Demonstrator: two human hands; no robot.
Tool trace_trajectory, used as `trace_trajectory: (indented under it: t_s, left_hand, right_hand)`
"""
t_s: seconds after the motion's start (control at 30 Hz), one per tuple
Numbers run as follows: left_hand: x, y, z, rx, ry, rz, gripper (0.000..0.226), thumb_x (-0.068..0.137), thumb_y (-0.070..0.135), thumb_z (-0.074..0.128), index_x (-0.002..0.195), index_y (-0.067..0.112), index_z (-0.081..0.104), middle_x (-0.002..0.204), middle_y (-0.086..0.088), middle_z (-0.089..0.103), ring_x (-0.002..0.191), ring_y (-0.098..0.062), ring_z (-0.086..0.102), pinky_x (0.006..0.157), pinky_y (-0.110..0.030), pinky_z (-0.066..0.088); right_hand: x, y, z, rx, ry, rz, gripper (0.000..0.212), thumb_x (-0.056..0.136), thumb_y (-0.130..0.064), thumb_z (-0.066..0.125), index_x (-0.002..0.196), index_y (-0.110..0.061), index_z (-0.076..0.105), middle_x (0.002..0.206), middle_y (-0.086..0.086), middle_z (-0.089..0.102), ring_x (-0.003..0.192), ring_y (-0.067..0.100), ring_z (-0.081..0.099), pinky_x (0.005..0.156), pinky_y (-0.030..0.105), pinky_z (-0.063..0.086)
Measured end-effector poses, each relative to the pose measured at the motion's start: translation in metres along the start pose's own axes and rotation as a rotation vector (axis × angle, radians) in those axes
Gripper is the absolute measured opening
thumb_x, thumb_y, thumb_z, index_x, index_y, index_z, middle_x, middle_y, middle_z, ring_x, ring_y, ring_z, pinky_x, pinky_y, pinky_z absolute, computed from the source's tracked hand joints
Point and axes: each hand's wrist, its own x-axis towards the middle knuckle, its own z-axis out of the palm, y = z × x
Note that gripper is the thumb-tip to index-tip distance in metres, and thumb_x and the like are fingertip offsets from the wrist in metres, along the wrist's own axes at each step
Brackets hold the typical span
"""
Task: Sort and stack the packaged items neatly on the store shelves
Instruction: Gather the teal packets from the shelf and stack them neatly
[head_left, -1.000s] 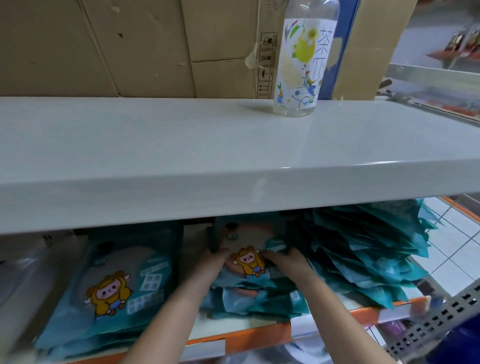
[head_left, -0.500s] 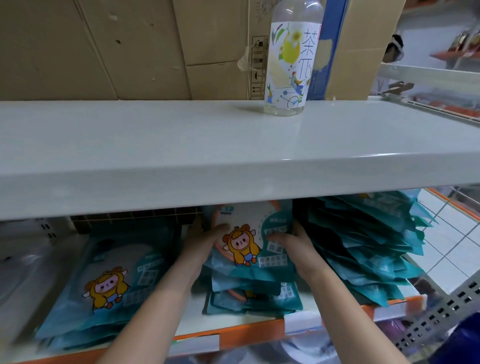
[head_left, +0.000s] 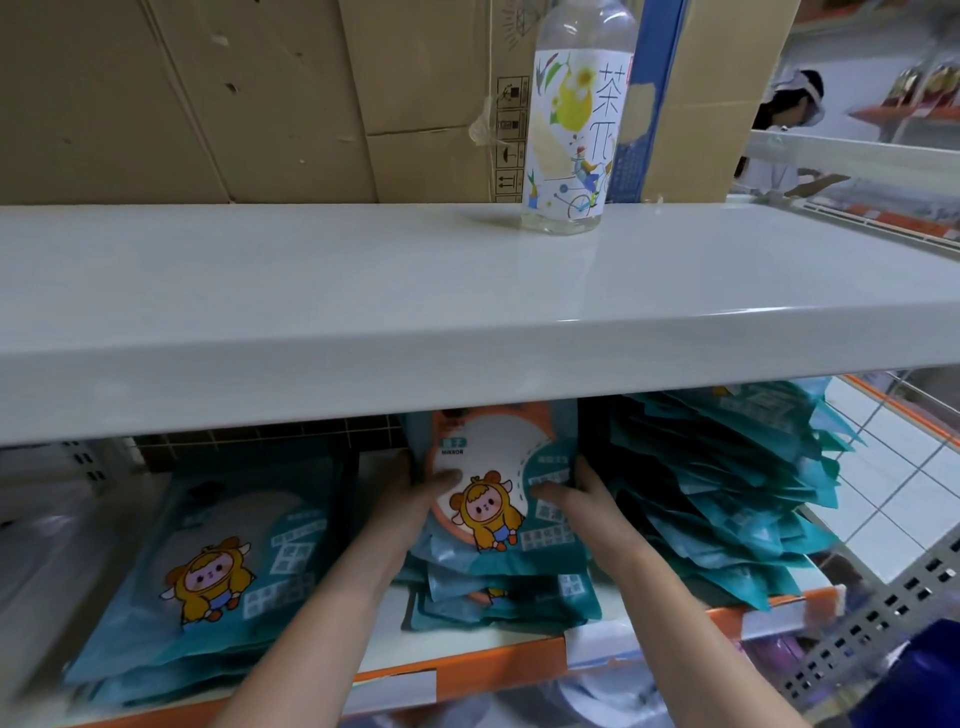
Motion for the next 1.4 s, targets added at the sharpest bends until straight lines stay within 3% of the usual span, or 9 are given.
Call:
trace_trajectory:
  t_s: [0.23, 0.33, 0.43, 0.63, 0.77, 0.9, 1.03, 1.23, 1.4]
  left_hand:
    - [-0.003, 0.023, 0.001, 0.03, -0.031, 0.199, 0.065, 0.07, 0.02, 0.079, 0.126, 0.035, 0.05, 0.116, 0.011, 0.066, 0.11, -0.01, 0.06, 0.095, -0.034, 0.047]
    - [-0.008, 0.022, 0.001, 0.084, -0.022, 0.23, 0.055, 0.075, 0.011, 0.078, 0.109, 0.043, 0.05, 0.102, 0.018, 0.066, 0.093, 0.007, 0.063, 0.077, -0.016, 0.049]
    - [-0.017, 0.0, 0.001, 0.154, -0.02, 0.165, 0.041, 0.077, 0.014, 0.076, 0.101, 0.038, 0.054, 0.096, 0.014, 0.067, 0.093, -0.006, 0.067, 0.062, -0.015, 0.051]
    - [-0.021, -0.006, 0.004, 0.175, -0.062, 0.115, 0.045, 0.078, 0.026, 0.076, 0.118, 0.029, 0.057, 0.107, 0.006, 0.071, 0.1, -0.012, 0.068, 0.091, -0.046, 0.053]
    - [-0.026, 0.01, -0.003, 0.184, 0.036, 0.141, 0.034, 0.08, 0.021, 0.074, 0.108, 0.026, 0.055, 0.096, 0.011, 0.065, 0.09, -0.009, 0.064, 0.088, -0.036, 0.051]
    - [-0.033, 0.037, -0.041, 0.311, 0.176, 0.15, 0.079, 0.077, 0.028, 0.077, 0.14, 0.019, 0.03, 0.122, 0.0, 0.055, 0.108, -0.019, 0.057, 0.09, -0.035, 0.049]
    - [-0.041, 0.058, -0.104, 0.374, 0.23, 0.081, 0.074, 0.079, 0.033, 0.075, 0.137, 0.014, 0.034, 0.122, 0.001, 0.054, 0.093, -0.019, 0.06, 0.058, -0.024, 0.051]
    - [-0.064, 0.06, -0.185, 0.492, 0.36, -0.05, 0.063, 0.081, 0.039, 0.071, 0.13, 0.005, 0.05, 0.106, -0.014, 0.068, 0.067, -0.022, 0.071, 0.056, -0.03, 0.055]
    - [-0.073, 0.043, -0.218, 0.564, 0.417, -0.116, 0.069, 0.068, 0.056, 0.073, 0.119, 0.01, 0.061, 0.097, -0.009, 0.07, 0.078, -0.023, 0.069, 0.076, -0.04, 0.058]
  right_hand:
    - [-0.002, -0.022, -0.001, 0.127, 0.094, -0.149, 0.059, 0.08, 0.0, 0.067, 0.123, -0.036, 0.048, 0.114, -0.007, 0.064, 0.106, 0.014, 0.06, 0.094, 0.036, 0.047]
    - [-0.005, -0.022, 0.004, 0.143, 0.086, -0.218, 0.061, 0.081, 0.005, 0.063, 0.117, -0.041, 0.047, 0.114, -0.009, 0.062, 0.107, 0.01, 0.059, 0.092, 0.031, 0.049]
    - [-0.009, -0.001, 0.011, 0.111, 0.061, -0.202, 0.062, 0.085, 0.007, 0.057, 0.121, -0.04, 0.041, 0.117, -0.011, 0.059, 0.112, 0.011, 0.056, 0.085, 0.022, 0.049]
    - [-0.015, 0.007, 0.013, 0.034, 0.084, -0.171, 0.066, 0.088, -0.006, 0.063, 0.134, -0.04, 0.029, 0.125, -0.012, 0.05, 0.12, 0.009, 0.046, 0.097, 0.025, 0.038]
    - [-0.018, -0.007, 0.021, -0.11, 0.094, -0.195, 0.063, 0.089, -0.023, 0.065, 0.14, -0.031, 0.029, 0.12, -0.012, 0.05, 0.116, 0.011, 0.048, 0.093, 0.026, 0.038]
    - [-0.019, -0.021, 0.057, -0.191, 0.056, -0.188, 0.055, 0.095, -0.025, 0.054, 0.144, -0.023, 0.029, 0.122, -0.004, 0.054, 0.108, 0.014, 0.052, 0.083, 0.02, 0.04]
    - [-0.021, -0.033, 0.112, -0.132, -0.053, -0.108, 0.048, 0.098, -0.027, 0.047, 0.144, -0.026, 0.032, 0.133, 0.002, 0.054, 0.115, 0.019, 0.054, 0.092, 0.029, 0.042]
    - [-0.023, -0.04, 0.191, -0.169, -0.218, -0.079, 0.033, 0.098, -0.025, 0.048, 0.131, -0.02, 0.045, 0.121, -0.002, 0.058, 0.103, 0.014, 0.058, 0.076, 0.018, 0.048]
    - [-0.021, -0.018, 0.227, -0.459, -0.152, -0.105, 0.046, 0.092, -0.04, 0.049, 0.134, -0.024, 0.043, 0.128, 0.005, 0.057, 0.111, 0.024, 0.059, 0.096, 0.043, 0.049]
